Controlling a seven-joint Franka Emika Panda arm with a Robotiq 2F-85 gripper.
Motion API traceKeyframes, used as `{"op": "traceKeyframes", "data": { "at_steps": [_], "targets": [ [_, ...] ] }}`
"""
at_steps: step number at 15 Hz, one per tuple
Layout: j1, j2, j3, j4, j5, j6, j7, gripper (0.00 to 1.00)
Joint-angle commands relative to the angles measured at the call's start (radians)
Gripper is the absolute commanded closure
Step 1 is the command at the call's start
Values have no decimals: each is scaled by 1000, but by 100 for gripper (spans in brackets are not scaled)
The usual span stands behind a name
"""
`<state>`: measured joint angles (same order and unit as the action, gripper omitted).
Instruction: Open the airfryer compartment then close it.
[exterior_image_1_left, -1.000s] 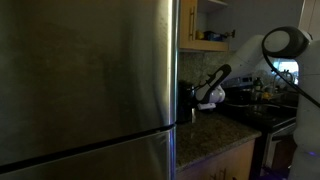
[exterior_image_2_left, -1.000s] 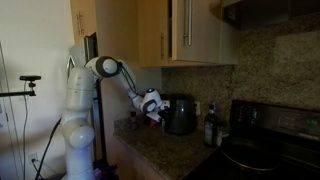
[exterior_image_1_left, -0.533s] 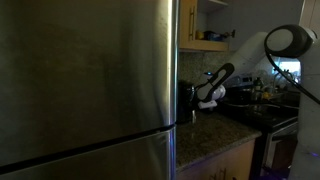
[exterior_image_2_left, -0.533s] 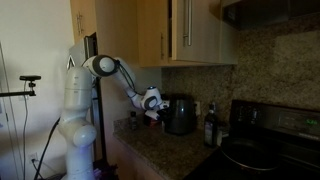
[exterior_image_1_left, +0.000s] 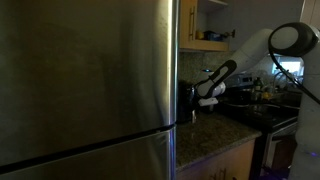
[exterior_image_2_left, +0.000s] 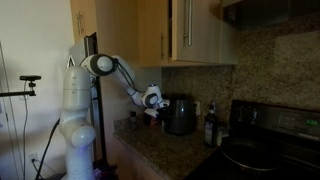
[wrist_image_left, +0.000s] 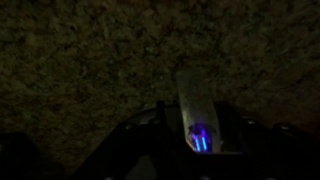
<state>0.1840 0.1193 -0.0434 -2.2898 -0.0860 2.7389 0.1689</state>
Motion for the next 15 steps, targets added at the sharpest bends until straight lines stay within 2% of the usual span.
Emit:
{"op": "traceKeyframes", "data": {
  "at_steps": [1, 2, 3, 4, 5, 6, 7, 8, 12, 15],
  "targets": [
    [-26, 23, 5, -15, -85, 196, 79, 16],
    [3, 31, -32, -15, -110, 241, 107, 9],
    [4, 36, -36, -14, -121, 258, 124, 1],
    [4, 36, -35, -15, -119, 245, 129, 0],
    [-5, 30, -20, -5, -96, 218, 103, 9],
    [-5, 33, -23, -5, -99, 220, 109, 27],
    [3, 34, -38, -3, -127, 233, 131, 26],
    [-4, 34, -27, -3, -109, 233, 109, 29],
    [19, 33, -54, 1, -166, 247, 145, 62],
    [26, 22, -51, 1, -180, 210, 146, 86]
  ]
}}
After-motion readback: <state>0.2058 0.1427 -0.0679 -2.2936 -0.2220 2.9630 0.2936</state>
